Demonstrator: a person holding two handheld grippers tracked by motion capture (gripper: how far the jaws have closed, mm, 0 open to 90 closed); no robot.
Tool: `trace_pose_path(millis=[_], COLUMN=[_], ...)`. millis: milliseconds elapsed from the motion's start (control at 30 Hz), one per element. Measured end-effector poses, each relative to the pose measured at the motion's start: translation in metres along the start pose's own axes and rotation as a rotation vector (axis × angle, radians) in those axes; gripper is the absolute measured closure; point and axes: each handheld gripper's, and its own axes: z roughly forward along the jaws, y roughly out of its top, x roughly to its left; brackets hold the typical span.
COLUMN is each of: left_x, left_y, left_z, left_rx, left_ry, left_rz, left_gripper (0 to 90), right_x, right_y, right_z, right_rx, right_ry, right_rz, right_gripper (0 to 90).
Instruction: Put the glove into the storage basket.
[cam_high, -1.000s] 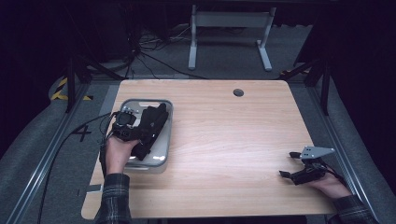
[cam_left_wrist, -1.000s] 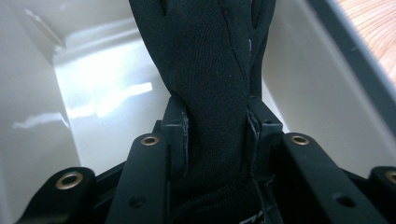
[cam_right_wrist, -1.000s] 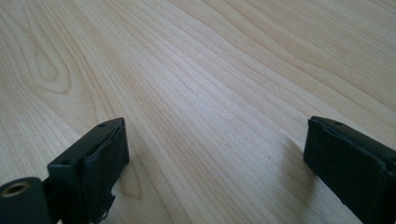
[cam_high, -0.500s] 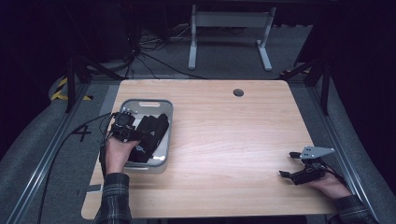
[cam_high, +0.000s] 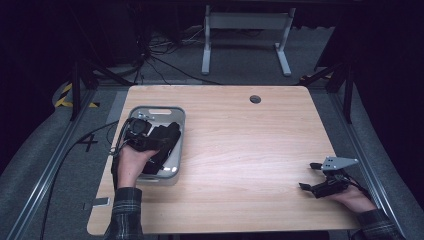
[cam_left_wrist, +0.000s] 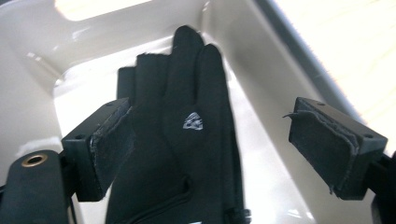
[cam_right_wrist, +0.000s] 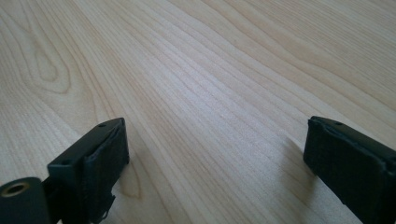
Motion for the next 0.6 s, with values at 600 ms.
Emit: trace_pose_path(millis=[600], left_x=[-0.071], left_y=[0.012], left_z=[0.006], left_rx=[-0.087], left_ry=[-0.135], left_rz=[0.075], left_gripper=[15.1], right_x=[0.000], right_y=[0.000], right_z=[0.000], right_rx=[0.000], right_ry=[0.000], right_rz=[0.000], right_gripper=[7.5])
